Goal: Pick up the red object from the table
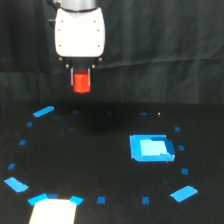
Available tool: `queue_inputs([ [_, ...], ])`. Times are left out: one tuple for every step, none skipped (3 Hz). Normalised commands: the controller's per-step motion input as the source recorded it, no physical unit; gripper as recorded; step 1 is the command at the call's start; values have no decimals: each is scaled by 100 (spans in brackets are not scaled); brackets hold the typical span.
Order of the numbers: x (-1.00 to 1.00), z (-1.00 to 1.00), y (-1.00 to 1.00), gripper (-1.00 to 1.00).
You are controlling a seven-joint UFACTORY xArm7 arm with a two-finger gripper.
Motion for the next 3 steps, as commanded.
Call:
queue_inputs([
  [7,39,30,-92],
  [-9,15,18,-100],
  [-14,16,13,-98],
])
